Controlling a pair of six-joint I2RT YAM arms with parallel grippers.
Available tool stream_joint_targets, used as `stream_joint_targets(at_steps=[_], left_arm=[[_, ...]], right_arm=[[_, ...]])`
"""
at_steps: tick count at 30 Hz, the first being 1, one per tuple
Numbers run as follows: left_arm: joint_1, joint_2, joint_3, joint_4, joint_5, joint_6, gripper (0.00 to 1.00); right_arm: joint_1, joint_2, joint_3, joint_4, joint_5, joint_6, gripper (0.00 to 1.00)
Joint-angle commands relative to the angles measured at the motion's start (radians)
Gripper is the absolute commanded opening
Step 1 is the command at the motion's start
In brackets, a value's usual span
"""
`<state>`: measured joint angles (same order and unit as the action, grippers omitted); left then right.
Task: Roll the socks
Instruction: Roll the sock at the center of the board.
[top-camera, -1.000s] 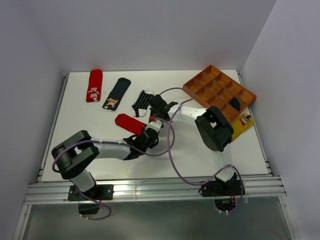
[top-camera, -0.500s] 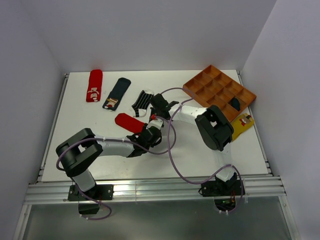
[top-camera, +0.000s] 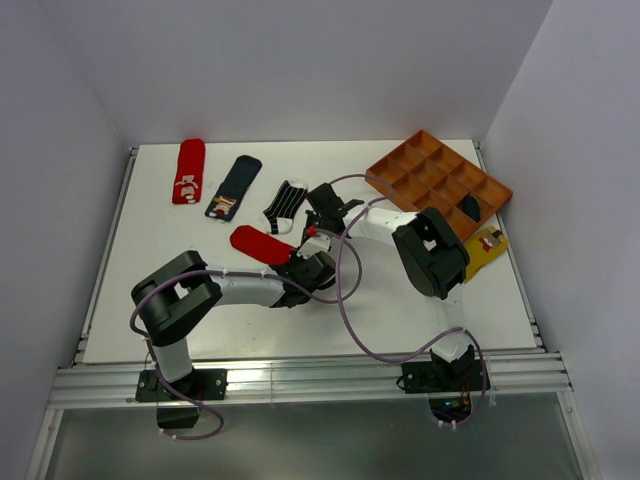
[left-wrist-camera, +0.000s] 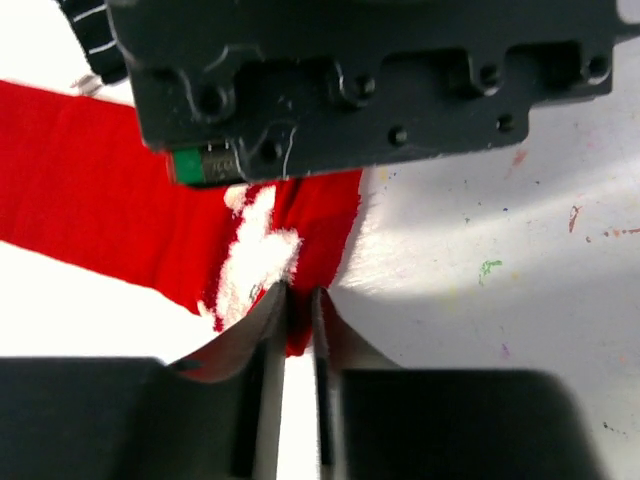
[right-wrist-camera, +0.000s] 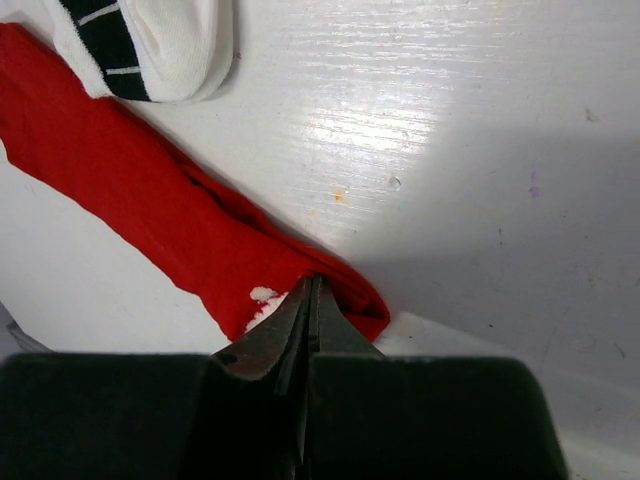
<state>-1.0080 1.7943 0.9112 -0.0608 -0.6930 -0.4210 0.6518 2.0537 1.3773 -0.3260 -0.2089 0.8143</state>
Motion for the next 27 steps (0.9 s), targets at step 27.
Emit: stream_joint_targets(at_steps=[27], left_arm=[[0.253,-0.068,-0.101,0.150,0.916,-0.294,0.00]], right_arm=[[-0.067,-0.382,-0.319,0.125,0.146,-0.003,0.29]])
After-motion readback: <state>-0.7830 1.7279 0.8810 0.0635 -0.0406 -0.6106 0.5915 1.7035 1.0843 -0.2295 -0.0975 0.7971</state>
